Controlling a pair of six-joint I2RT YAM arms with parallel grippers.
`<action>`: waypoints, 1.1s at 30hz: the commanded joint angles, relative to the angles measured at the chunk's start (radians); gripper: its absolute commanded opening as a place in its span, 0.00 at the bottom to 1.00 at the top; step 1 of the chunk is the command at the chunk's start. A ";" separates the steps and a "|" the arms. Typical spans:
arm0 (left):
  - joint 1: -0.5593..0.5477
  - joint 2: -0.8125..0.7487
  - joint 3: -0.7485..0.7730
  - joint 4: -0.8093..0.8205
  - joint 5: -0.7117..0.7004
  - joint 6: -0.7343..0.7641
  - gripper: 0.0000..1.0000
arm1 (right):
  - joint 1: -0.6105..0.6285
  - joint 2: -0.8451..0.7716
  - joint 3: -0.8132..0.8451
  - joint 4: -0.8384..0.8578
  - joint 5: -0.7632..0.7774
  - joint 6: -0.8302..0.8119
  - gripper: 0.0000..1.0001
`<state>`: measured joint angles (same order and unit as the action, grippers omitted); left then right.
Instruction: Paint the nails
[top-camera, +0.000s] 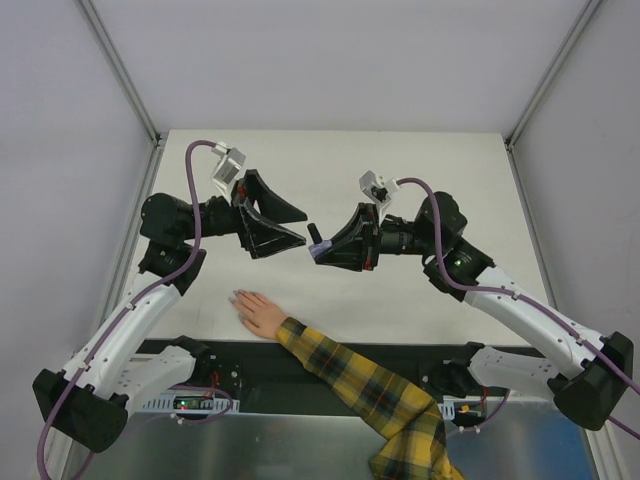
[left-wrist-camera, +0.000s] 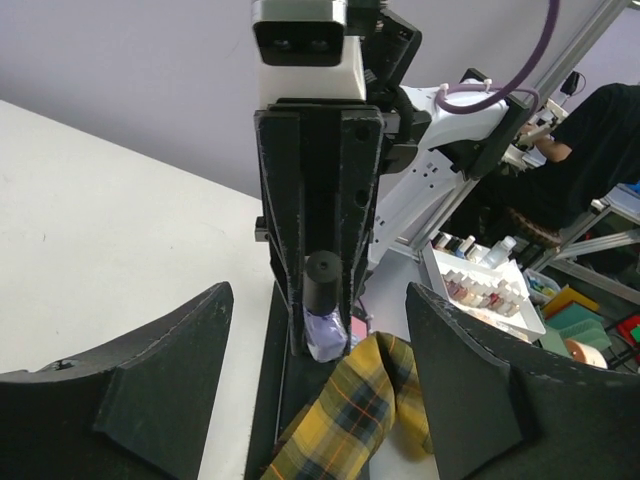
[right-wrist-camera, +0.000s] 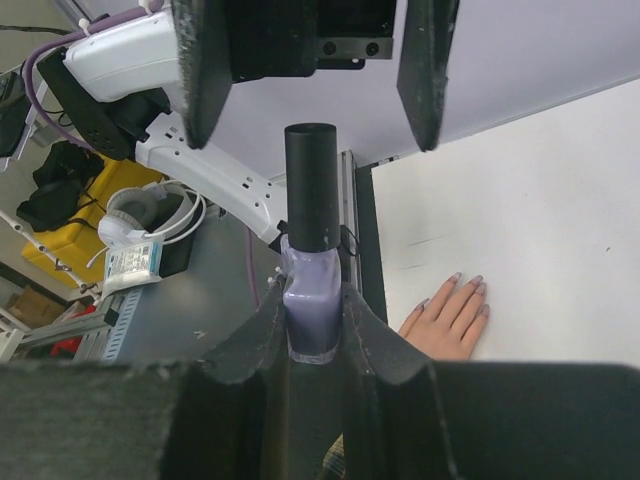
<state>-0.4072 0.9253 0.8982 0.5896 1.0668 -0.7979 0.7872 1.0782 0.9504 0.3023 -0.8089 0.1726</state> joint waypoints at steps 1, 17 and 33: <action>-0.018 0.049 0.050 0.044 0.022 -0.003 0.66 | 0.009 -0.014 0.010 0.087 -0.001 0.005 0.00; -0.079 0.115 0.084 0.067 0.013 -0.015 0.33 | 0.007 -0.008 0.030 -0.015 0.039 -0.068 0.00; -0.081 0.098 0.093 -0.005 0.055 0.017 0.17 | 0.038 0.008 0.071 -0.020 0.099 -0.082 0.01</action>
<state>-0.4789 1.0431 0.9478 0.5751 1.0767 -0.8173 0.8143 1.0874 0.9634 0.2455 -0.7334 0.1104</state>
